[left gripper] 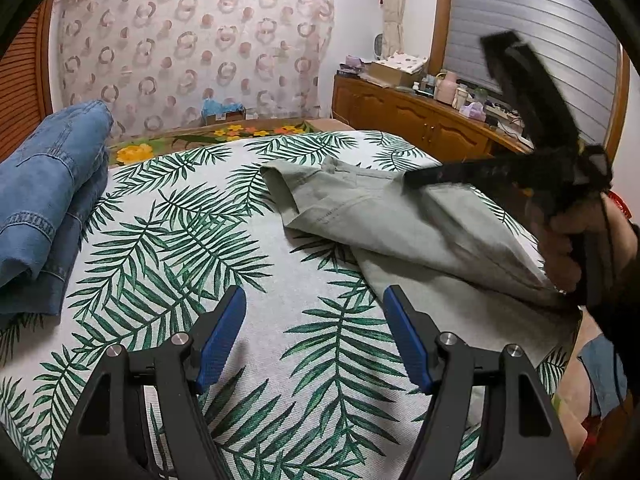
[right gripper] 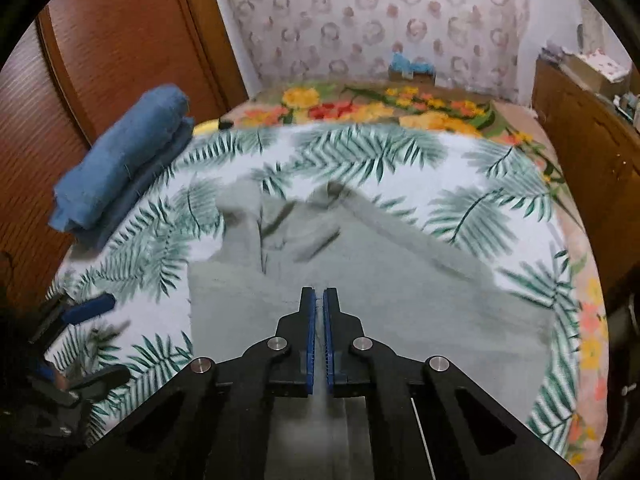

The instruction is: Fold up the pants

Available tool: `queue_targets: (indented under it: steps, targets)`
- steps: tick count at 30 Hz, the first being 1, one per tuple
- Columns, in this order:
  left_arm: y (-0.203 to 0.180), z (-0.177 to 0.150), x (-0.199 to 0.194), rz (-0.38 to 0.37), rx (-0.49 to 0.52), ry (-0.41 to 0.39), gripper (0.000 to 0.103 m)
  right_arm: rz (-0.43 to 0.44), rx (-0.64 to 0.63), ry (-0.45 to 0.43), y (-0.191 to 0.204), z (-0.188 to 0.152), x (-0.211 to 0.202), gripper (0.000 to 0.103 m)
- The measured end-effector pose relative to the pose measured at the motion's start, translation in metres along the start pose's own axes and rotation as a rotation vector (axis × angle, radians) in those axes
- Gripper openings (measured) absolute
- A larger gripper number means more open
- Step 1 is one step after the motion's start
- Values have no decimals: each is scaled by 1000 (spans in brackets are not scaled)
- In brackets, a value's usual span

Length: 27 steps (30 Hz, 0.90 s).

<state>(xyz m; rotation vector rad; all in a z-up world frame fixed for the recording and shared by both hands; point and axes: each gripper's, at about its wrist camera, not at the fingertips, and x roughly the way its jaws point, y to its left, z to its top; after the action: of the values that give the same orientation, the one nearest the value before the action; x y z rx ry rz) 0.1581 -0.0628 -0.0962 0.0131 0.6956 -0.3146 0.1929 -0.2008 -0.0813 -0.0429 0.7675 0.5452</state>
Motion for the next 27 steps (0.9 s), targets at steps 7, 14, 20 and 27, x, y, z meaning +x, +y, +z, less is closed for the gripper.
queue_targets:
  steps: [7,14,20,27]
  targets:
    - [0,0,3,2,5,7,72,-46,19,-43,-18,1,-28,4]
    - [0,0,5,0,8,15,72,-137,41,-92,-37,3,-51,4]
    - [0,0,8,3,13,22,72,-252,49,-75,-58,-1,-56,4]
    - [-1,0,9,4,13,25,72,-312,74,-29,-72,-4,-42,4]
